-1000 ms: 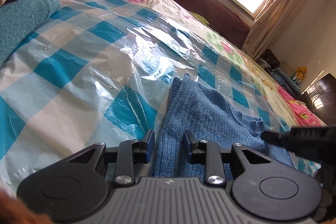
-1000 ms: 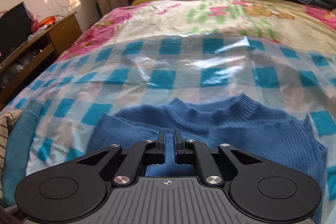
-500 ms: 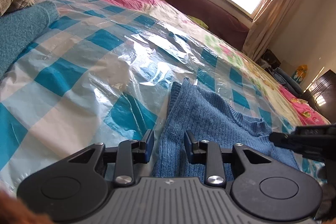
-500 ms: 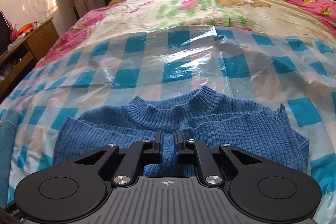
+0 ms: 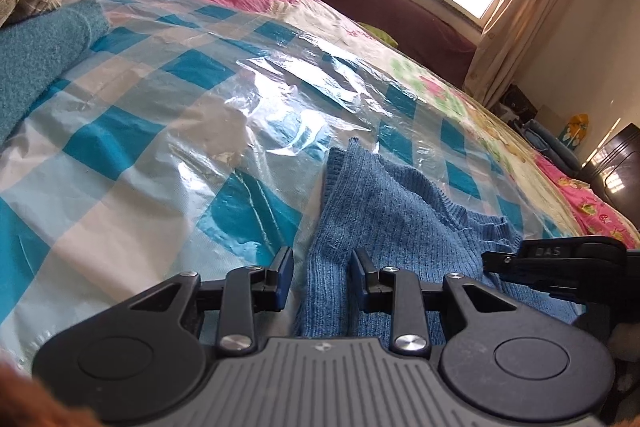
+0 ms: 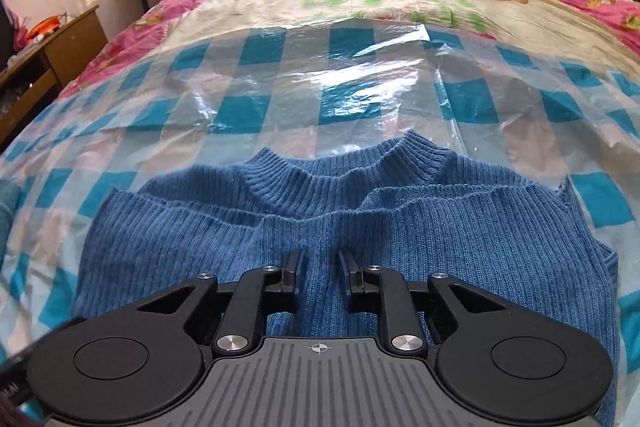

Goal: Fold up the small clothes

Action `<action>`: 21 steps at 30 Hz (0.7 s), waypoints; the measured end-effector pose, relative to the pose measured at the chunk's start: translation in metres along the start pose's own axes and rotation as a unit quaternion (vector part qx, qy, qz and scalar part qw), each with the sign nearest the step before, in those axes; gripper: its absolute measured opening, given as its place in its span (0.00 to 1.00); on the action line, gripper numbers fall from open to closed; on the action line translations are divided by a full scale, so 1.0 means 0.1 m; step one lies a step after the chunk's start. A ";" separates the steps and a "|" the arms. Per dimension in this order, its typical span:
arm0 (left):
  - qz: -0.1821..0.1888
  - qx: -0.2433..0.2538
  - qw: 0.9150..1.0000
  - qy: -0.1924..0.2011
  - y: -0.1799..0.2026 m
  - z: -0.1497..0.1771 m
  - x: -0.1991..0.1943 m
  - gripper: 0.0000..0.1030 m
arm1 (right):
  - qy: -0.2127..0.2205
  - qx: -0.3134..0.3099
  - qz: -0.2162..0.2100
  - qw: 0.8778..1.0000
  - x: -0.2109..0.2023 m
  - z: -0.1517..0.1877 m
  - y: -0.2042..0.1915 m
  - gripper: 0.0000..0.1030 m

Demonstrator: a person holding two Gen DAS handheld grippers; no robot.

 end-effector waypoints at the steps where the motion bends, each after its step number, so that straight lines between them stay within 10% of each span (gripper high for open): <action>1: 0.000 -0.001 1.000 0.003 0.00 -0.01 -0.01 0.34 | 0.004 0.000 -0.001 1.000 -0.05 -0.01 0.00 0.19; 21: -0.011 0.011 1.000 -0.018 -0.02 0.03 -0.05 0.35 | -0.029 -0.043 0.025 0.998 -0.06 0.12 -0.20 0.21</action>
Point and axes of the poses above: each gripper's, at about its wrist camera, not at the fingertips, and x roughly the way its jaws point, y to its right, z to its underside, the point moved 8 cm from there along x, roughly the way its jaws point, and after that the axes turned 6 degrees about -z, right-handed, at the moved point
